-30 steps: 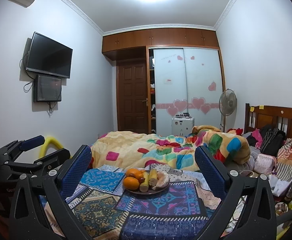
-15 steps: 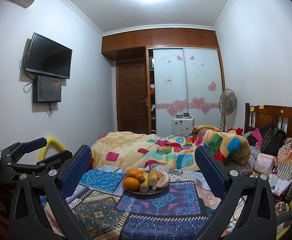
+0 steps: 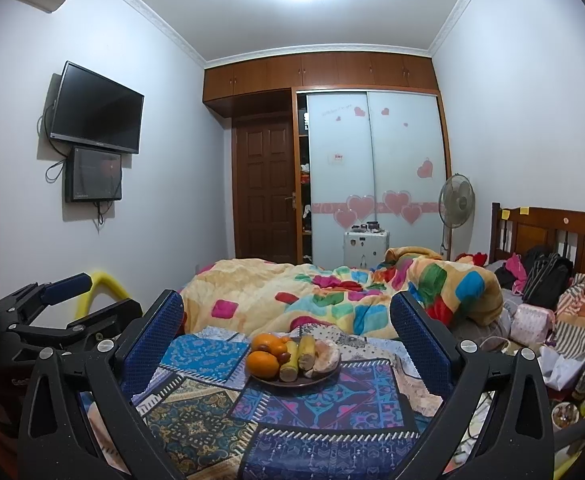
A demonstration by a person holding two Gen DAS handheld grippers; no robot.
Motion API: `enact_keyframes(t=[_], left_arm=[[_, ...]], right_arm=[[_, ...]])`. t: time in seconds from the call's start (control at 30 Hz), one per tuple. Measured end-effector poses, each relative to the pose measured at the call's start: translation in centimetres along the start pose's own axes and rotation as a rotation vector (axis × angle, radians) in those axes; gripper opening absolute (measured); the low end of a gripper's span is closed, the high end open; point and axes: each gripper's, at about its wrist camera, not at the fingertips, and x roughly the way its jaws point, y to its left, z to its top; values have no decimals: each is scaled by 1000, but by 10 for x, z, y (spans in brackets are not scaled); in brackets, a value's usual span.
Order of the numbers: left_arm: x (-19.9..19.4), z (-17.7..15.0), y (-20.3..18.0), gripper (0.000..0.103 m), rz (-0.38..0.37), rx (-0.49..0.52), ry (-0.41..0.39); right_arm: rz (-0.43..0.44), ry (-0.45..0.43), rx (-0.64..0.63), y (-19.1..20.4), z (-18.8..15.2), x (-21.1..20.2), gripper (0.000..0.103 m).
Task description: Organize fruits
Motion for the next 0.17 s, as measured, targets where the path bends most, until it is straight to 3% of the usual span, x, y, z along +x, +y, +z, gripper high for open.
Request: enact_keyframes(t=[0.17], left_arm=[[1,0,0,102,-3,-2,5]], right_arm=[[-1,4,0,0,-1,2,103]])
